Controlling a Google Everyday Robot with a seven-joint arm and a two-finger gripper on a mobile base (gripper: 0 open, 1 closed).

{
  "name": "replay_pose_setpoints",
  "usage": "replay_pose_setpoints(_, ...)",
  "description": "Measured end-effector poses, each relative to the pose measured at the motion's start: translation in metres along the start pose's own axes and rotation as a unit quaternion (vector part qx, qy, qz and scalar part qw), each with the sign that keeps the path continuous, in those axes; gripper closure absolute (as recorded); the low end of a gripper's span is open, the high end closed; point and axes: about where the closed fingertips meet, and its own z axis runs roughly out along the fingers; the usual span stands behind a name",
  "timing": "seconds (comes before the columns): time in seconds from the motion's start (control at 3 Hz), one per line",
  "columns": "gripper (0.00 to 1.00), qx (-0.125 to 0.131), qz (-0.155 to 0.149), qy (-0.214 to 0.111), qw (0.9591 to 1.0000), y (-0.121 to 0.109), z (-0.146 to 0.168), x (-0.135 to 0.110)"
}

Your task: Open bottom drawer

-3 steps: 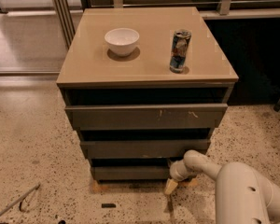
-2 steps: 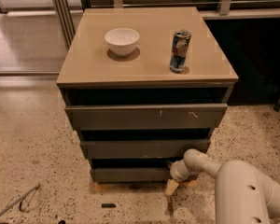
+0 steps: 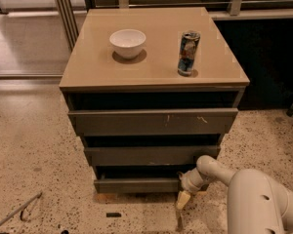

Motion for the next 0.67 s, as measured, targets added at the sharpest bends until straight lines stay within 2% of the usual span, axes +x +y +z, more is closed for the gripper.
replay_pose_setpoints(0.33,0.00,-0.016,0.010,-0.002,0.9998,0.0094,-0.0032,0.0014)
replay_pose_setpoints(0.67,0.00,-0.017,0.010,-0.002,0.9998,0.0099,-0.0054,0.0002)
